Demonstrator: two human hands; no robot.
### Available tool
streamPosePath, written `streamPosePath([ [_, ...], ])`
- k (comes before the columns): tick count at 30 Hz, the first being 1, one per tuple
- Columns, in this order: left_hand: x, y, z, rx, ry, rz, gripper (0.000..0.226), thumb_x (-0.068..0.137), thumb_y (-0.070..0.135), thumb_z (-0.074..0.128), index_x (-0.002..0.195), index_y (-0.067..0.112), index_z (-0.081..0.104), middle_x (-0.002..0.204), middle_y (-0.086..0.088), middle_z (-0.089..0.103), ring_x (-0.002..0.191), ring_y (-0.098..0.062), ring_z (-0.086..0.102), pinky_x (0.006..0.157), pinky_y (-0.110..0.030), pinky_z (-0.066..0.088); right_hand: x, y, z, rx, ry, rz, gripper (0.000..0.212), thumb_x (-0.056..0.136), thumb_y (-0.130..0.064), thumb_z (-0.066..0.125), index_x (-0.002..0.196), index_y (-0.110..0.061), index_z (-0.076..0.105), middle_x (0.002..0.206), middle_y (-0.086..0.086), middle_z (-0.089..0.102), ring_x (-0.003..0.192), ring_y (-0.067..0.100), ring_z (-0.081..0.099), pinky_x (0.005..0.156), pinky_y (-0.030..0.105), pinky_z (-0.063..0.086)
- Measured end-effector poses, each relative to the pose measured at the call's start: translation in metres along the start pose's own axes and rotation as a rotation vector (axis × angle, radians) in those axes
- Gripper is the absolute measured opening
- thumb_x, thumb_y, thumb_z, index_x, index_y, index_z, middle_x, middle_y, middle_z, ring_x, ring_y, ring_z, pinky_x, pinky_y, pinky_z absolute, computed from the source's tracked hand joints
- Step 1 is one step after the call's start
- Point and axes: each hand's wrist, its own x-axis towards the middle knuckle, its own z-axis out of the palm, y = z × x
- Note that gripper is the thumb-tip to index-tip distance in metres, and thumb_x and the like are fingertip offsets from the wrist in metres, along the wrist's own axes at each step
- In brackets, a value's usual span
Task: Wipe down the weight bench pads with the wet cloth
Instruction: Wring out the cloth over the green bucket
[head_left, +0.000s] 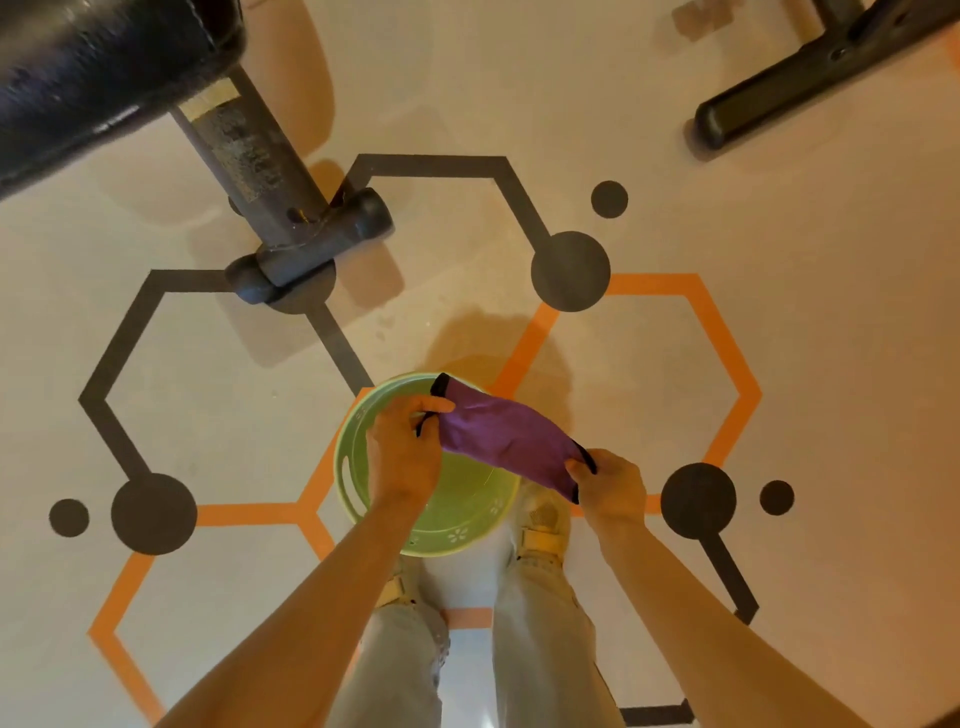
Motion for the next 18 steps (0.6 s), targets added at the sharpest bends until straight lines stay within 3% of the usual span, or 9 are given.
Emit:
streamPosePath([
  [4, 0.013, -0.013, 0.011, 0.019, -0.011, -0.012, 0.04, 0.091, -0.008, 0.048, 0.102, 0.02, 0.075, 0.111, -0.004, 0.07, 0.098, -0.02, 0.064, 0.072, -0.007, 0.045, 0.012, 0.007, 0.015, -0.014, 0.004, 0.025, 0.022, 0.093, -0.014, 0.055, 0.11, -0.007, 0.067, 0.093, 0.013, 0.067, 0.076, 0.022, 0.051, 0.056, 0.026, 0.033],
  [7, 0.019, -0.019, 0.017, 0.075, -0.034, 0.008, 0.044, 0.088, -0.009, 0.046, 0.111, 0.017, 0.073, 0.12, -0.007, 0.068, 0.109, -0.022, 0.063, 0.084, -0.021, 0.045, 0.02, 0.011, 0.022, -0.032, 0.004, 0.046, 0.022, 0.094, -0.016, 0.054, 0.11, -0.006, 0.066, 0.102, 0.015, 0.068, 0.078, 0.023, 0.052, 0.061, 0.024, 0.031],
  [12, 0.029, -0.026, 0.021, 0.148, -0.091, 0.001, 0.046, 0.089, -0.005, 0.045, 0.122, 0.017, 0.069, 0.123, -0.011, 0.067, 0.097, -0.018, 0.062, 0.081, -0.025, 0.046, 0.034, 0.016, 0.034, -0.092, -0.011, 0.04, 0.026, 0.092, -0.02, 0.055, 0.115, -0.008, 0.063, 0.112, 0.015, 0.067, 0.101, 0.032, 0.061, 0.069, 0.028, 0.038],
  [15, 0.035, -0.03, 0.023, 0.17, -0.173, -0.011, 0.042, 0.092, 0.001, 0.05, 0.128, 0.016, 0.064, 0.125, -0.012, 0.066, 0.106, -0.022, 0.064, 0.083, -0.025, 0.048, 0.036, 0.01, 0.043, -0.133, 0.036, 0.048, 0.043, 0.092, -0.015, 0.054, 0.134, -0.011, 0.046, 0.131, 0.014, 0.052, 0.111, 0.033, 0.057, 0.082, 0.038, 0.045],
  [18, 0.037, -0.028, 0.023, 0.157, -0.236, -0.037, 0.04, 0.093, 0.004, 0.053, 0.13, 0.017, 0.062, 0.121, -0.012, 0.067, 0.097, -0.023, 0.065, 0.076, -0.023, 0.049, 0.027, 0.003, 0.046, -0.165, 0.096, -0.02, 0.053, 0.089, -0.006, 0.051, 0.139, -0.012, 0.035, 0.136, 0.014, 0.036, 0.112, 0.035, 0.054, 0.084, 0.043, 0.046],
])
